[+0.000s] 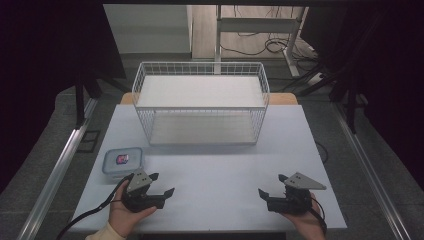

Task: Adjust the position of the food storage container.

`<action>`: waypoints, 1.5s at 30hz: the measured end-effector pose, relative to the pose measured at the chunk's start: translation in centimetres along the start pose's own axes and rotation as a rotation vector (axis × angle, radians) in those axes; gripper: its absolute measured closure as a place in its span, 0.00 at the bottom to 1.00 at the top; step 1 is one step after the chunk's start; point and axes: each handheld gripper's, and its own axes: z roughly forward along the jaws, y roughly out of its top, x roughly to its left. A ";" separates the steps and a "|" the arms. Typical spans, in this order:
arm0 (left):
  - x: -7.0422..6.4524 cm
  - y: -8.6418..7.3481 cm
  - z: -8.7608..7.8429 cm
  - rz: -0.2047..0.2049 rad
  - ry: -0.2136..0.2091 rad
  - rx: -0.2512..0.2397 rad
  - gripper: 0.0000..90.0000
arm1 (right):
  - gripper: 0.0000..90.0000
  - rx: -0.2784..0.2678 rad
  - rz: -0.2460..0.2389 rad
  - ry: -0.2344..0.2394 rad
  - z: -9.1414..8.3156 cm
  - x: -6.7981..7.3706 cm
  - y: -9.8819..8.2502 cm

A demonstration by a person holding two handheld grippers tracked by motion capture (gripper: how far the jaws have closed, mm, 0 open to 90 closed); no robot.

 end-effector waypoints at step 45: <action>2.0 2.0 -4.4 -0.126 -0.008 -0.048 0.29 | 0.19 -0.003 0.001 0.047 -0.1 0.4 0.1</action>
